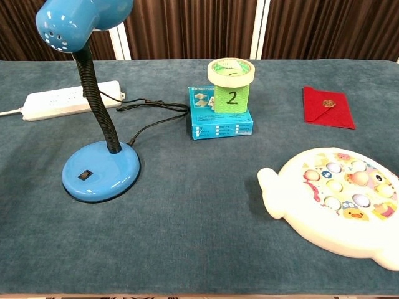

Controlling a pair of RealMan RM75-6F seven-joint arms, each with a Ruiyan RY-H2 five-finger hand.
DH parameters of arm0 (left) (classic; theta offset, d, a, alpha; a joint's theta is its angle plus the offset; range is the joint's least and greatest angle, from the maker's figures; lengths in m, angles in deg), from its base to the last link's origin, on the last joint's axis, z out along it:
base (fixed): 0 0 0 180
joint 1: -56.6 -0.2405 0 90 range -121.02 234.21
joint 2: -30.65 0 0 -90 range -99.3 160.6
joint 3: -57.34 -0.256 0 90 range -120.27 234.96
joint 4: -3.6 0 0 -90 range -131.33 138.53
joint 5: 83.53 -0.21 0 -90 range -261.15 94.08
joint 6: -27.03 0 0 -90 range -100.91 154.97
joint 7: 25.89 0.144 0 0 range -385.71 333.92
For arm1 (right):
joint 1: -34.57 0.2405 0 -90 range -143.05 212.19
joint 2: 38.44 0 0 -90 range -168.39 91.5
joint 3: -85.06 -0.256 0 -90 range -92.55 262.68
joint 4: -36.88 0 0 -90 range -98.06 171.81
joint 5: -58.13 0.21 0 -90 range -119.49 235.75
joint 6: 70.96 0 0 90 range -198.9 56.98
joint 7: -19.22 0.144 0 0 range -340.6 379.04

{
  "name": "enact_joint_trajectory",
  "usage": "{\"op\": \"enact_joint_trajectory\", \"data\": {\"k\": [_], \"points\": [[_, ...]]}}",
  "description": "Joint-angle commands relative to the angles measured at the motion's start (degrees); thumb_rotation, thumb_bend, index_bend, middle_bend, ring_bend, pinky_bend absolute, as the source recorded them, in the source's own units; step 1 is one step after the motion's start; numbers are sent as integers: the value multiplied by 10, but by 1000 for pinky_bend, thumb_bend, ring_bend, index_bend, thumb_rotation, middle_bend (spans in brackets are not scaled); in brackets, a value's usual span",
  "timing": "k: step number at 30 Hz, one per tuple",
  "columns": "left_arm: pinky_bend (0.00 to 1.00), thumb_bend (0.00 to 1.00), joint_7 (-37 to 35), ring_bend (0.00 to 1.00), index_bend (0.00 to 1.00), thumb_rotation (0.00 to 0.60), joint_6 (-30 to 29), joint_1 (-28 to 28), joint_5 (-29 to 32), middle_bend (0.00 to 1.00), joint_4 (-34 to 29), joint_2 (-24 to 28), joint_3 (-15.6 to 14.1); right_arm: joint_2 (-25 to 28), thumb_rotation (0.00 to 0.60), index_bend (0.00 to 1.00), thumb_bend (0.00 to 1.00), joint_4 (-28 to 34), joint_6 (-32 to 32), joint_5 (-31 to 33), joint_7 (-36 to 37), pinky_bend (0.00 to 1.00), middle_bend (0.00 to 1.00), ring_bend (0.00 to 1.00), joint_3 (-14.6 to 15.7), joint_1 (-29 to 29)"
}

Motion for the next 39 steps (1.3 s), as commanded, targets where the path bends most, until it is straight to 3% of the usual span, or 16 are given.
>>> {"op": "enact_joint_trajectory", "data": {"k": [1, 4, 7, 10, 13, 17, 25, 31, 39], "points": [[12, 169, 0, 75, 64, 600, 1, 1, 0, 156, 0, 0, 0, 0, 600, 141, 141, 0, 0, -1, 0, 0, 10, 10, 0, 0], [12, 199, -1, 75, 60, 600, 2, 1, -2, 157, 1, 0, 0, 0, 600, 141, 141, 0, 0, 0, -1, 0, 10, 9, 0, 0], [64, 290, -3, 89, 59, 600, -3, 3, -14, 174, 6, -2, 0, 0, 600, 141, 140, 1, 0, 0, -1, 0, 10, 10, 0, 0], [332, 345, -1, 246, 72, 600, -22, 8, -51, 288, 30, -11, -2, -1, 600, 141, 141, 1, -1, 1, -2, 0, 10, 9, 0, 0], [603, 358, -10, 502, 121, 600, -37, 14, -97, 507, 57, -25, -9, 0, 600, 141, 141, 1, 0, 1, -2, 0, 10, 9, -1, 0], [733, 381, -25, 635, 138, 600, -42, 25, -146, 625, 85, -47, -25, 2, 600, 141, 141, 1, 2, 4, 2, 0, 10, 10, -3, -1], [781, 443, 35, 696, 120, 600, 46, 58, -166, 680, 76, -84, -54, 7, 600, 141, 140, 1, 3, 4, 4, 0, 10, 10, -4, -1], [781, 467, 69, 696, 117, 600, 125, 82, -124, 682, 81, -116, -51, 11, 600, 141, 140, 2, 5, 10, 8, 0, 10, 10, -7, -3], [781, 467, 82, 696, 117, 600, 188, 113, -93, 682, 87, -146, -44, 12, 600, 141, 141, 3, 4, 9, 8, 0, 10, 10, -6, -4]]}}
